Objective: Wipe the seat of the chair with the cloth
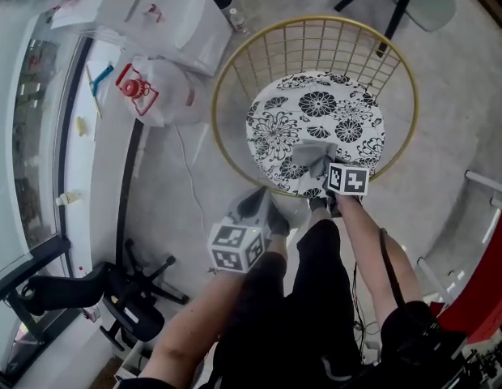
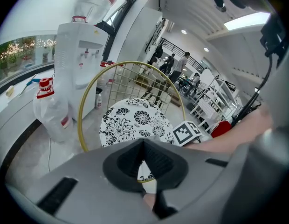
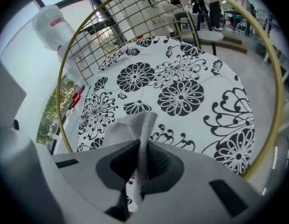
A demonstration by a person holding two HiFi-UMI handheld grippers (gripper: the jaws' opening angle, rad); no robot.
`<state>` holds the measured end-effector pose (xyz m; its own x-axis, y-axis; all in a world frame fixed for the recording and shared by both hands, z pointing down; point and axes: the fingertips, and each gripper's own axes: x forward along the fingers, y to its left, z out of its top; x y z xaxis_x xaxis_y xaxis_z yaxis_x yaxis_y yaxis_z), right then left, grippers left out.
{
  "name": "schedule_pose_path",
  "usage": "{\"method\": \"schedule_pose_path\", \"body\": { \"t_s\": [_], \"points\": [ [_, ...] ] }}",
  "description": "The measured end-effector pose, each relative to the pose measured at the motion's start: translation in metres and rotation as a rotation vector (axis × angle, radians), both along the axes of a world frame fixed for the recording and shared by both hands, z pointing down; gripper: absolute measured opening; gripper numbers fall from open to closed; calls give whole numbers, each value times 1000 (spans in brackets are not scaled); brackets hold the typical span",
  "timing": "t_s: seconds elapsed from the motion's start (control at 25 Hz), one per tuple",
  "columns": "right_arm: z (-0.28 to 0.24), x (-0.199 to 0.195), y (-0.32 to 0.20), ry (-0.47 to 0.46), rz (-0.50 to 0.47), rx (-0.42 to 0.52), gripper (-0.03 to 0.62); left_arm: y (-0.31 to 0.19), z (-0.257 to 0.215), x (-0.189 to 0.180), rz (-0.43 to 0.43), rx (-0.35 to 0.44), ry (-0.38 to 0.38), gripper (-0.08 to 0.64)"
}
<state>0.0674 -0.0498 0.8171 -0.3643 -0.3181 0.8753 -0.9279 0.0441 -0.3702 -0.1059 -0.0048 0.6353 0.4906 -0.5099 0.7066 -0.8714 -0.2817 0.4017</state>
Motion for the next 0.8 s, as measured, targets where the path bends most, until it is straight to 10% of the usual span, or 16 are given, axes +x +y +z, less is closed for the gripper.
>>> {"method": "schedule_pose_path", "body": {
  "t_s": [0.8],
  "points": [
    [-13,117,13,103,167,-14,23,-3,3,50,94,-11,13,6]
  ]
}}
